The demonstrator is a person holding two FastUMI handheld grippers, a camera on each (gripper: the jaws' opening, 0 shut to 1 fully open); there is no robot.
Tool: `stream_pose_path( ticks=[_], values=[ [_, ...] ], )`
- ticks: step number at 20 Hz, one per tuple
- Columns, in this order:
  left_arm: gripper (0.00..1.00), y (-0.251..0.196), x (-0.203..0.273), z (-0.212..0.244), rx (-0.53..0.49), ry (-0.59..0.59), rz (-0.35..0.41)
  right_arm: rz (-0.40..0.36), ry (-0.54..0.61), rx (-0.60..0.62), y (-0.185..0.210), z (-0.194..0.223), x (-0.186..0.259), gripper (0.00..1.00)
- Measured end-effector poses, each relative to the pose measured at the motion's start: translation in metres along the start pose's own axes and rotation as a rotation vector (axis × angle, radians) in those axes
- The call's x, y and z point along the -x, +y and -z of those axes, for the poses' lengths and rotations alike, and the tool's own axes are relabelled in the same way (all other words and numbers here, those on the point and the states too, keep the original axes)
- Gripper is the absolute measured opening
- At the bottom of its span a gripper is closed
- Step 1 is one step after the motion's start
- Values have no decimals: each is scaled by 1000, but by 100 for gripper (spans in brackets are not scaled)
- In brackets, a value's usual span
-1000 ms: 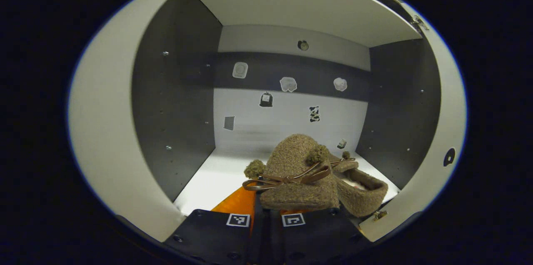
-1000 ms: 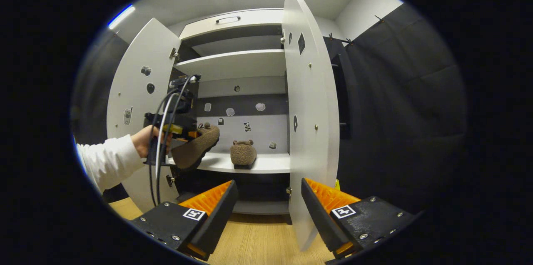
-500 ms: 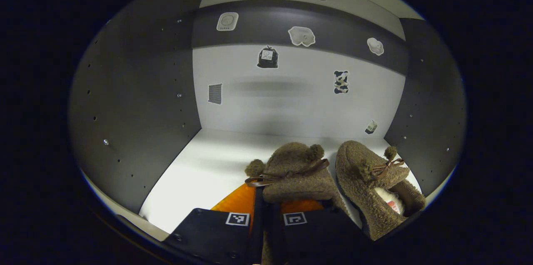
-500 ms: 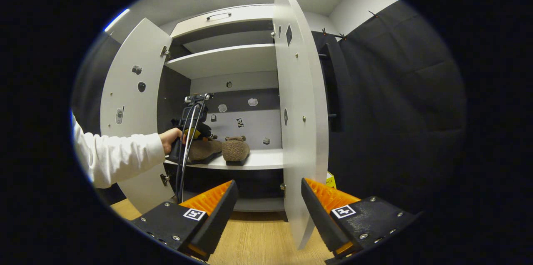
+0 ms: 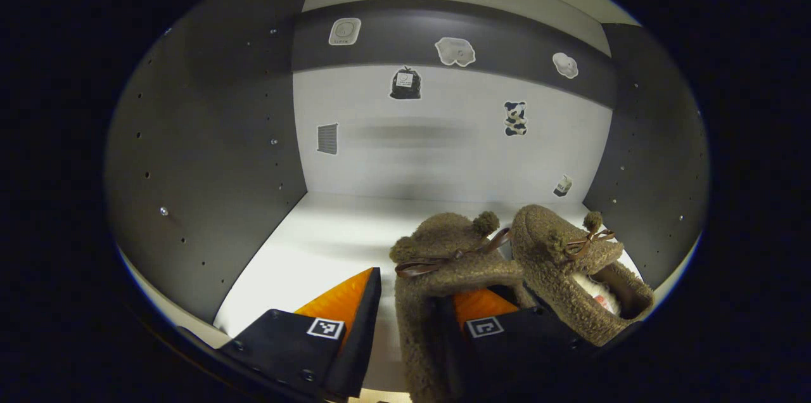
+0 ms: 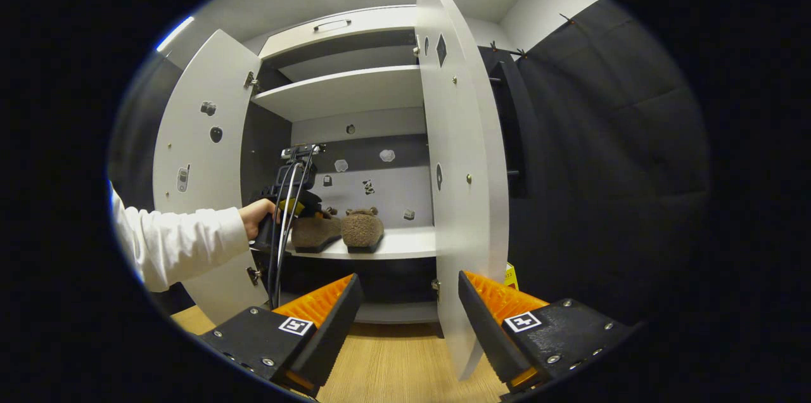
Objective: Grab one shoe with the right hand and put it into the shoe cabinet, grab the other shoe with the left hand and put it into the shoe cabinet; then close the right door with the right hand and the left door with the left hand.
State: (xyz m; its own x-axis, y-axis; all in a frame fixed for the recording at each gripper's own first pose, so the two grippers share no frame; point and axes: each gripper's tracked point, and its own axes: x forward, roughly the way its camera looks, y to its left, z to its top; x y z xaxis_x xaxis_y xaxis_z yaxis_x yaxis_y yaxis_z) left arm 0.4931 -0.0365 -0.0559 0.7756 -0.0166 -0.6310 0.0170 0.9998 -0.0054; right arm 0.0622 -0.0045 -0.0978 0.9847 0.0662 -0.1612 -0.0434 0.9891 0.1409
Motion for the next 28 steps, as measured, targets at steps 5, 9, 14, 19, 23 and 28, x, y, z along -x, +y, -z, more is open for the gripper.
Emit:
stream_pose_path(
  ticks=[5, 9, 14, 19, 23, 28],
  values=[
    [84, 10, 13, 3, 42, -24, 22, -15, -1, 3, 5, -1, 2, 94],
    [97, 5, 24, -3, 72, -52, 83, -28, 4, 7, 10, 1, 4, 94],
    [97, -15, 45, -16, 44, -70, 156, -39, 7, 2, 14, 0, 8, 94],
    [97, -24, 96, -34, 79, -154, 232, -48, -7, 13, 16, -6, 12, 94],
    [97, -5, 157, -53, 30, -309, 179, -73, -18, 9, 22, -10, 16, 98],
    [94, 16, 243, -48, -3, -466, 120, -108, -34, 16, 29, -19, 22, 94]
  ],
)
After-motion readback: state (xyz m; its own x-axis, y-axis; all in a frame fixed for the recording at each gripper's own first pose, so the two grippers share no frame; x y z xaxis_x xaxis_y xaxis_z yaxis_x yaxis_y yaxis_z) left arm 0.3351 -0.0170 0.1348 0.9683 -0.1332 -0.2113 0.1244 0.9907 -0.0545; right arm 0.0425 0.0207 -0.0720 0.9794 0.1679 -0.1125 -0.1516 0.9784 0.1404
